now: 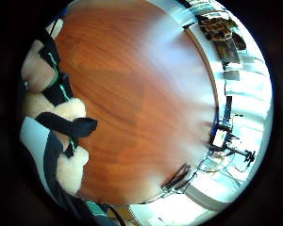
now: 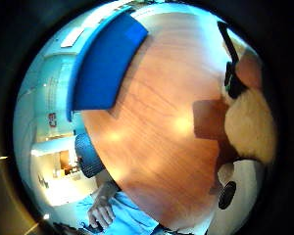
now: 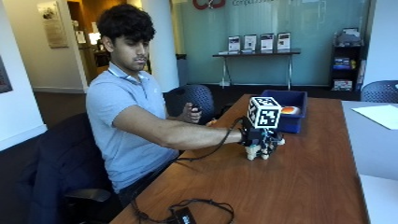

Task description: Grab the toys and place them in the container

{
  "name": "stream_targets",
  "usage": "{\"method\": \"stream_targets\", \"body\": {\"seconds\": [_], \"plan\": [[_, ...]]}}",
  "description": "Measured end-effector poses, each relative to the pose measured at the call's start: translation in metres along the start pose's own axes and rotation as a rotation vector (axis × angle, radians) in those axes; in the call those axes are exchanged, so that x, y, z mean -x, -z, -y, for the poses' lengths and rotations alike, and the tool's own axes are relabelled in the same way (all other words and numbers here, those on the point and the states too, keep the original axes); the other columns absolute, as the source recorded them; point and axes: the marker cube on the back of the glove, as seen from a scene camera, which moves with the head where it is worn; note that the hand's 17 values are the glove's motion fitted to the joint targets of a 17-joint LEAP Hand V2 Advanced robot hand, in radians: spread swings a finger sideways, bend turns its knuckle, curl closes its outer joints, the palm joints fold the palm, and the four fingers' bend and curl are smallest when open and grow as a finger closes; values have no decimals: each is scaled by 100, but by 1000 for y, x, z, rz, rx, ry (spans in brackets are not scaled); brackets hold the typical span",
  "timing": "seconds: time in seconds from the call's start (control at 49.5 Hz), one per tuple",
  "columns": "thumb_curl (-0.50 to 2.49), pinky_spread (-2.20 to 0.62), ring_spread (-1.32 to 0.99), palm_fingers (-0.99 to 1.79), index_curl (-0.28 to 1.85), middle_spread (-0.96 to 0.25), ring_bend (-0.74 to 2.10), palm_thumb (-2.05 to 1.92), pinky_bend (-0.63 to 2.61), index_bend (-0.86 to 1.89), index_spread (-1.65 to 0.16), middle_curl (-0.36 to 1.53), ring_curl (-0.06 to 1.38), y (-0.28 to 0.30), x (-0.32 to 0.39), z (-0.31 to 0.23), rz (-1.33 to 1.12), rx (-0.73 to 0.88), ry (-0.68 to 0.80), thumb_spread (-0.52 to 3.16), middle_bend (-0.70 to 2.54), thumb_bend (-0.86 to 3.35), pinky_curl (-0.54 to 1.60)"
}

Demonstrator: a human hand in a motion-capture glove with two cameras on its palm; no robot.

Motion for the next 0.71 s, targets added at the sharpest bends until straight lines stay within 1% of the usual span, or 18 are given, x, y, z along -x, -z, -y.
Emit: {"method": "stream_targets", "body": {"seconds": [0.121, 0.263, 0.424, 0.586, 0.707], "plan": [[65, -34, -24, 87, 27, -2, 101, 64, 113, 37, -26, 31, 46, 11, -9, 0, 50, -3, -17, 103, 41, 72, 37], [70, -35, -25, 88, 31, -3, 100, 68, 110, 37, -25, 33, 47, 44, -6, 7, 92, -45, -47, 83, 41, 66, 38], [75, -36, -26, 88, 34, -3, 99, 70, 109, 35, -24, 36, 48, 120, 4, 13, 96, -152, -40, 67, 40, 62, 39], [79, -36, -26, 87, 36, -3, 97, 72, 109, 33, -24, 38, 48, 204, 42, 24, 126, -294, -3, 56, 39, 59, 40], [81, -36, -27, 85, 38, -3, 97, 73, 110, 29, -24, 40, 49, 247, 79, 32, 173, -359, 54, 50, 37, 58, 41]]}}
